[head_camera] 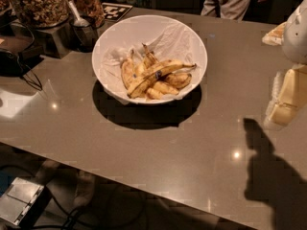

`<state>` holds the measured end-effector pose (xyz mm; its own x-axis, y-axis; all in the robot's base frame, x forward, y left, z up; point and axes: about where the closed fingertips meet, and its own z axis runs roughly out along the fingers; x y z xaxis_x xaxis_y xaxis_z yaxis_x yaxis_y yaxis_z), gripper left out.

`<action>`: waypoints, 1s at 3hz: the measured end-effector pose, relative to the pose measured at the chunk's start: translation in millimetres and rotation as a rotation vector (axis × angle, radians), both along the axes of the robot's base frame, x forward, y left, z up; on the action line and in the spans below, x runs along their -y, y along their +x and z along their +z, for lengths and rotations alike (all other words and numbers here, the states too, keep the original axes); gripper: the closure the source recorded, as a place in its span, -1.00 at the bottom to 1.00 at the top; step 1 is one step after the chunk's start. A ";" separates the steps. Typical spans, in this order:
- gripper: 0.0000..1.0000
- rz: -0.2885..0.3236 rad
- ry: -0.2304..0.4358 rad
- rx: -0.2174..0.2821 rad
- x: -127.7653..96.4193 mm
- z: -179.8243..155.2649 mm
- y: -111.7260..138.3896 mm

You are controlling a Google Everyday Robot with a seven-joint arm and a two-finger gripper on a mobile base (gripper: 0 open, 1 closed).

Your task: Pick banana from white bowl

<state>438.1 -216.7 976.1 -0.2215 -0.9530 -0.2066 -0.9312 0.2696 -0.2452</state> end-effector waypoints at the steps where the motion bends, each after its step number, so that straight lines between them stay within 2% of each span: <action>1: -1.00 0.000 0.000 0.000 0.0 0.0 0.0; 2: -1.00 0.036 0.014 0.033 -7.9 5.3 6.8; 3: -1.00 0.118 0.029 0.047 -23.7 8.1 25.0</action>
Offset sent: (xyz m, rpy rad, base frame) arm 0.0158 0.0174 0.0069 0.0340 -0.0559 0.0863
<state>463.1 -193.0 984.2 -0.0976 -0.9654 -0.2418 -0.9444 0.1665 -0.2835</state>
